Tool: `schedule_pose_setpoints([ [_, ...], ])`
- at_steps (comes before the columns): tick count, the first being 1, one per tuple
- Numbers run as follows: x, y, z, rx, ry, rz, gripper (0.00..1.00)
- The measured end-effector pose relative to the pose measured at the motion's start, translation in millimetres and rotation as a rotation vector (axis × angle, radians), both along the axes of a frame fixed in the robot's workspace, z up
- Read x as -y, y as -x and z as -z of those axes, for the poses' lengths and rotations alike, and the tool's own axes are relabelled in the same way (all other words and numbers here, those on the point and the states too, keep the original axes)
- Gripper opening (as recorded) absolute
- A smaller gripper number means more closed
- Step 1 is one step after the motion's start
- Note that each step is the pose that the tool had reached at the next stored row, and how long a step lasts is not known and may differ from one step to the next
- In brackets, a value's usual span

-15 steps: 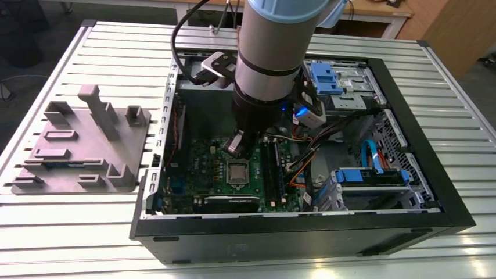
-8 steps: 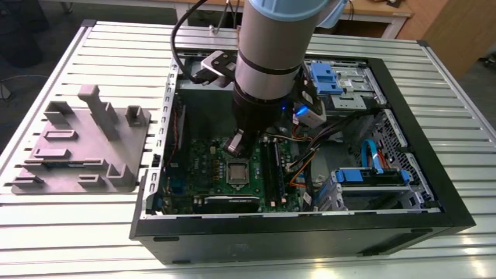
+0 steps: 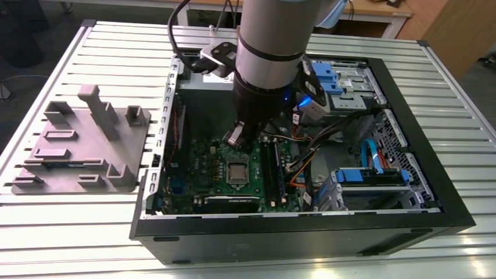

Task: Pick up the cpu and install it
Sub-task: 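Install the first cpu locking lever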

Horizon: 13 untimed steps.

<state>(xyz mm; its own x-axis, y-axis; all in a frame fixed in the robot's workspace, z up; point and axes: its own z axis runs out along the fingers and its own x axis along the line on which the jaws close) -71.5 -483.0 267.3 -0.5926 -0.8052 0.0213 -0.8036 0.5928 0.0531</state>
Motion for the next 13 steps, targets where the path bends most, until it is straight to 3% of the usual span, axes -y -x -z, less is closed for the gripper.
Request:
schedule_pose_setpoints([
  [13,-13.6,-11.5,-0.3,0.0011,-0.0006,0.000,0.10],
])
